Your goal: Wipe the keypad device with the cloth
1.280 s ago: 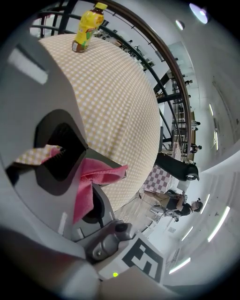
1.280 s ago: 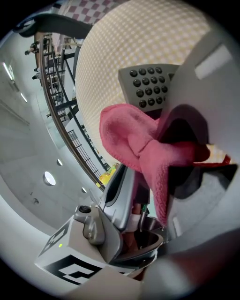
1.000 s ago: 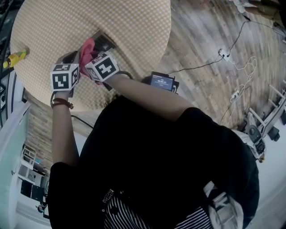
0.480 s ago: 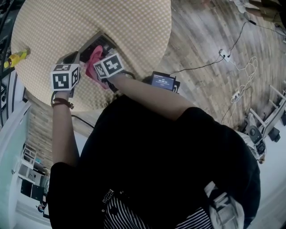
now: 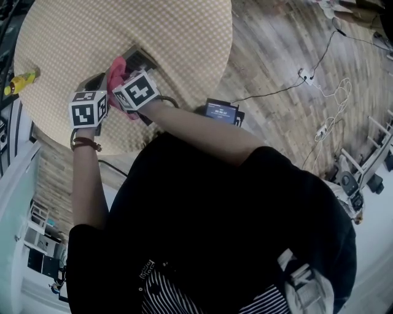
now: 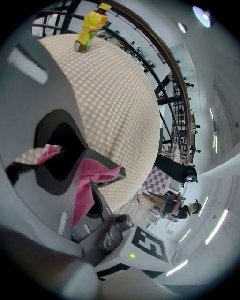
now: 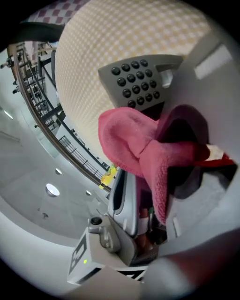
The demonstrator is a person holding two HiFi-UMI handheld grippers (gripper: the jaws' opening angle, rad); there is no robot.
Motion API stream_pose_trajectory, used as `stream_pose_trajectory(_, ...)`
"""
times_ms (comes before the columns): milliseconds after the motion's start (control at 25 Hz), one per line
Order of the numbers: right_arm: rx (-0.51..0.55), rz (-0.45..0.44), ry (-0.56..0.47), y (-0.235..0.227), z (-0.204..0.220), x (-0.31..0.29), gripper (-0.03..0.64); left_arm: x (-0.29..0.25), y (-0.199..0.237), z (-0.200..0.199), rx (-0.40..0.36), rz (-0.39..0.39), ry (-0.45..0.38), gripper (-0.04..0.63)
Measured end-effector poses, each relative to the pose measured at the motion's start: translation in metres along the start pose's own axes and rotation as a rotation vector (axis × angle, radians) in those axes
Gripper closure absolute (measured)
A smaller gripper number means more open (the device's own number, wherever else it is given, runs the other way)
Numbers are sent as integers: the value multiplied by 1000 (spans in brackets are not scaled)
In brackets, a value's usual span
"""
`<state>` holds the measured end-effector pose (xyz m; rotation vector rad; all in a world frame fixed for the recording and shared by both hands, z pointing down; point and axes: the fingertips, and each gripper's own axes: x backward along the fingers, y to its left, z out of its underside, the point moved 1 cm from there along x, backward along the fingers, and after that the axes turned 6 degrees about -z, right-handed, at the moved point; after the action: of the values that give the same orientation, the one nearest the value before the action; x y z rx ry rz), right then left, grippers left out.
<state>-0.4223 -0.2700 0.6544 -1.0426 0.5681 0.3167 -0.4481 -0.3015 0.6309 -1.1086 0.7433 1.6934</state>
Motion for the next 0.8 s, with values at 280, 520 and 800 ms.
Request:
stream_pose_trajectory(280,-9,6,16,-23,42,-7,552,-1,2,0,-13,7,3,611)
stream_pose_trajectory(520,-77,57,52,-27,43,-4,551,-1,-3,-2,-92,-26,16,611)
stream_pose_trajectory(800,57,-28,-37,3,-7,1,552,0,-1,-3,-89,-20,13,611)
